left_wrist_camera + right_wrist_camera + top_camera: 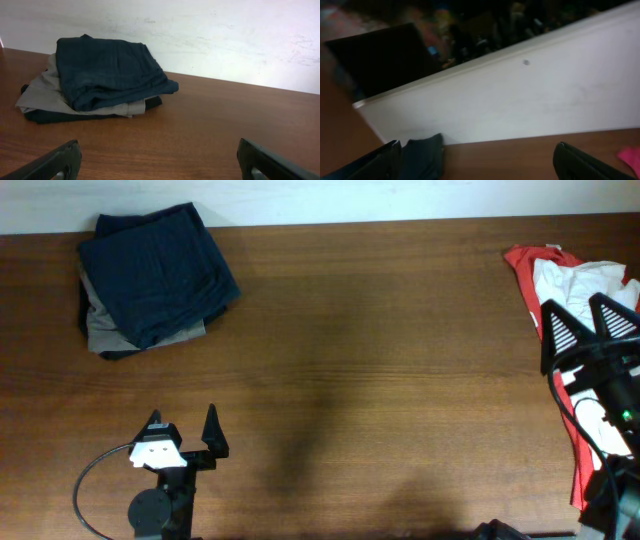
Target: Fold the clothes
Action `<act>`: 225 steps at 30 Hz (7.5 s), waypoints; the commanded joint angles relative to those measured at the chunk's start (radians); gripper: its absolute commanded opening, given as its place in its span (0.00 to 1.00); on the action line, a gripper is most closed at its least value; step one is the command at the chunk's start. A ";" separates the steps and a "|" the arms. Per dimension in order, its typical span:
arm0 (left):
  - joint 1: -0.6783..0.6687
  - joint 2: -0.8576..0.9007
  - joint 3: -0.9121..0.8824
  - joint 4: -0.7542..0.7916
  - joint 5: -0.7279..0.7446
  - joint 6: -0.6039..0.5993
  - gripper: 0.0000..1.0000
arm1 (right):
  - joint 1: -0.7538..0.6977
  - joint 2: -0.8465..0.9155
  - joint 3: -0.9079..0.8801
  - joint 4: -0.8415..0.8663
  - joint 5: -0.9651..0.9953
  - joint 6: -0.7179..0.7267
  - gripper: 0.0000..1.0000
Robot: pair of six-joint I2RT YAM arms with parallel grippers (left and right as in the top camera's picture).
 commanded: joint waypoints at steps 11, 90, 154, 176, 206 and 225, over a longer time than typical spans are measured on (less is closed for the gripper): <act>0.000 -0.004 -0.006 -0.001 0.004 0.017 0.99 | 0.434 -0.103 0.052 -0.172 -0.037 -0.051 0.98; 0.000 -0.004 -0.006 0.000 0.005 0.016 0.99 | 0.384 0.895 0.776 -0.681 0.553 -0.412 0.04; 0.056 1.769 1.100 -0.735 -0.052 0.115 0.00 | 0.870 0.925 0.711 -1.364 1.120 -0.052 0.99; 0.261 1.633 1.113 -0.959 0.086 0.049 0.99 | 1.011 0.769 0.478 -1.337 1.005 0.105 0.99; 0.261 1.498 1.111 -1.031 0.274 0.143 0.99 | 0.752 1.154 0.416 -1.135 0.803 -0.237 0.62; 0.261 1.498 1.111 -1.018 0.273 0.143 0.99 | 0.750 1.162 0.195 -0.893 0.811 -0.233 0.49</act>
